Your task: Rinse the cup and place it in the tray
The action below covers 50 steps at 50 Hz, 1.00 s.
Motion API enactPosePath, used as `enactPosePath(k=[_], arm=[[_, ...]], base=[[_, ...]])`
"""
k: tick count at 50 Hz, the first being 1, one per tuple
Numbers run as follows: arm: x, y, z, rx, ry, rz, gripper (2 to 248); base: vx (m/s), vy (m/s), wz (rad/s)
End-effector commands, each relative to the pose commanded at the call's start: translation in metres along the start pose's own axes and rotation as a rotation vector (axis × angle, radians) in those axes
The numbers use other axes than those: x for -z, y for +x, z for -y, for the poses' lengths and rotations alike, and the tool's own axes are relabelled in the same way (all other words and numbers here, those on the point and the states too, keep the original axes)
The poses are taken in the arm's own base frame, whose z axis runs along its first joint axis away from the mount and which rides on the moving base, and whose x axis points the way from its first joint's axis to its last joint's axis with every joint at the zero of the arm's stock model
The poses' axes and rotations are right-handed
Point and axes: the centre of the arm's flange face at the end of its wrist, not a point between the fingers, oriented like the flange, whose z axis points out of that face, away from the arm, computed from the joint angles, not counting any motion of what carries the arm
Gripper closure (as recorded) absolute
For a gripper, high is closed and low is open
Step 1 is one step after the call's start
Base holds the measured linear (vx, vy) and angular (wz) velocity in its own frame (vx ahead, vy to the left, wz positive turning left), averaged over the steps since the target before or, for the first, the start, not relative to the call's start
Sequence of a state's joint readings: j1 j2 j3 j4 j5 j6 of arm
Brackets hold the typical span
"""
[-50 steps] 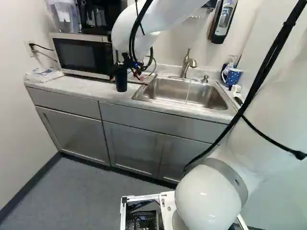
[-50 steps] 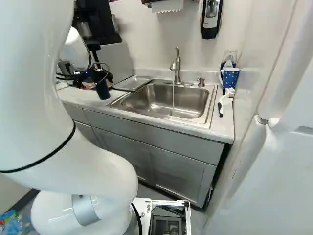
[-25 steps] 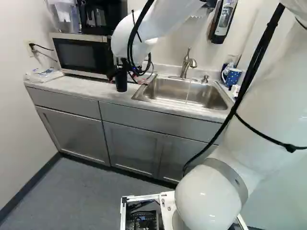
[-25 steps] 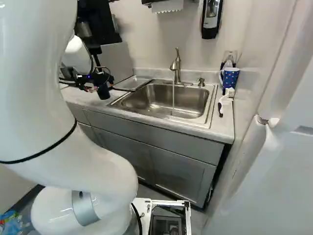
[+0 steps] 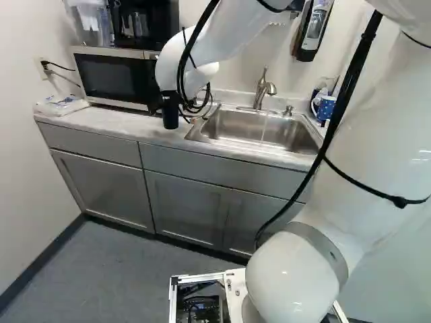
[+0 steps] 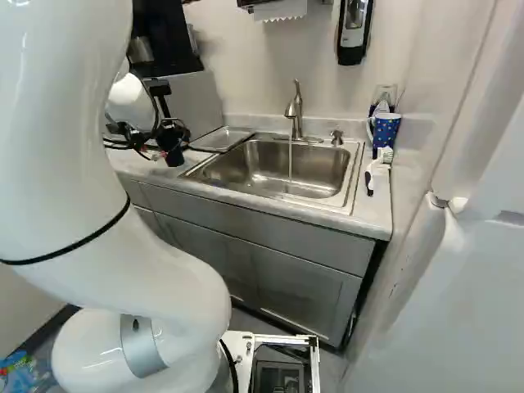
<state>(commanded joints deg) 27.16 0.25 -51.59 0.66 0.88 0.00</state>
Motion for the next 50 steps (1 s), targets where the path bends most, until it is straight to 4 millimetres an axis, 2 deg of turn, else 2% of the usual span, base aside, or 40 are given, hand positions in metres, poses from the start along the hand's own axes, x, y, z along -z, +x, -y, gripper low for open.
enactPosePath(k=[17,36,50], arm=[[-0.005,-0.011,0.002,-0.019,0.002,-0.066,3],[-0.007,-0.025,-0.006,-0.054,-0.016,-0.141,3],[-0.017,-0.028,-0.007,-0.074,-0.025,-0.197,3]], base=[[0.0,0.0,0.0],[0.0,0.0,0.0],[0.0,0.0,0.0]])
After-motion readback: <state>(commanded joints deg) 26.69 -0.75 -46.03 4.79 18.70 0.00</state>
